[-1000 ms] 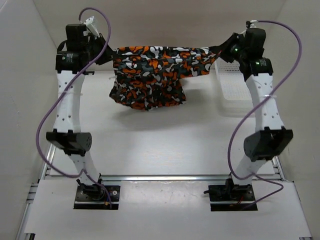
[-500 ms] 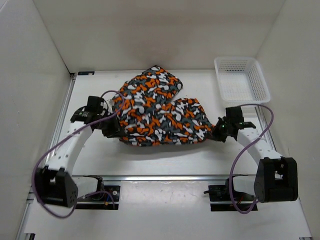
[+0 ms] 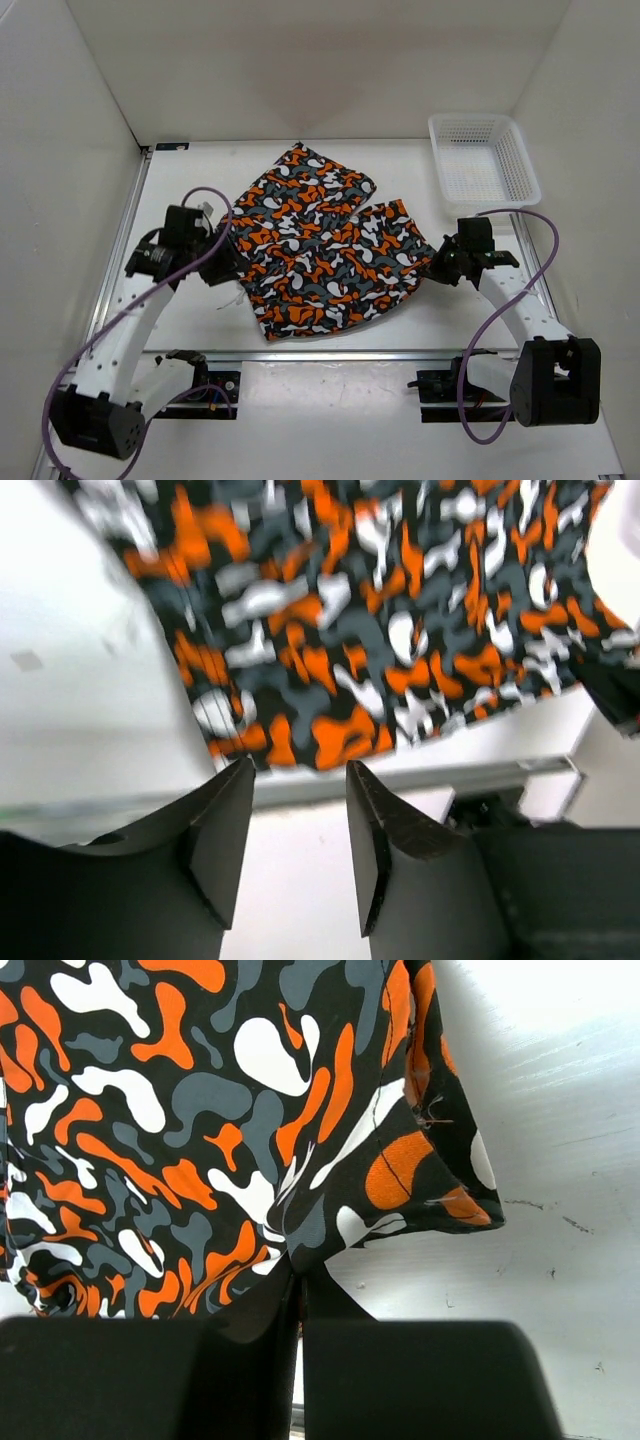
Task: Fold and stack the shorts
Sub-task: Flatten the shorts out, then fold the shorts
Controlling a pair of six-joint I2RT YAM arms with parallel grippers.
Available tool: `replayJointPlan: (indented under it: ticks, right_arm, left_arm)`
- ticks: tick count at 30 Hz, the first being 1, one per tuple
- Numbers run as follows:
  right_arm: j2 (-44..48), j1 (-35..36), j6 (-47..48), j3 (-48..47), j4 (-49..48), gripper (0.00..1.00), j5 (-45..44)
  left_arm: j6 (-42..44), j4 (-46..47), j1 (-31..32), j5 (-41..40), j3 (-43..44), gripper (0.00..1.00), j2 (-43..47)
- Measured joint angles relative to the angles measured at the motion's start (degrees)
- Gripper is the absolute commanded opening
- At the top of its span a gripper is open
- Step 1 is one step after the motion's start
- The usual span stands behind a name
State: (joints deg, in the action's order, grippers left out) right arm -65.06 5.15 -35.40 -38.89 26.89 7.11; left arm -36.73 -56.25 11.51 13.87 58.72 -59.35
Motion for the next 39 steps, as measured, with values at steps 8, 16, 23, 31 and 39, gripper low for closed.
replayJointPlan:
  ticks: [8, 16, 23, 31, 39]
  right_arm:
    - [0.3, 0.0, 1.0, 0.0, 0.0, 0.0, -0.3]
    - [0.9, 0.0, 1.7, 0.0, 0.4, 0.0, -0.1]
    - [0.9, 0.0, 2.3, 0.0, 0.9, 0.0, -0.1]
    - [0.8, 0.1, 2.6, -1.2, 2.2, 0.0, 0.8]
    - [-5.1, 1.5, 0.2, -1.4, 1.6, 0.0, 3.3]
  left_arm:
    - [-7.7, 1.9, -1.2, -4.5, -10.2, 0.68, -1.4]
    - [-4.9, 9.3, -9.6, -8.4, -0.3, 0.71, -30.3]
    - [-2.8, 11.5, -13.5, -10.4, 11.3, 0.58, -46.6]
    - [-0.1, 9.6, -13.6, -10.1, 27.3, 0.1, -58.9]
    - [2.8, 2.6, -13.1, -9.1, 65.4, 0.18, -81.6]
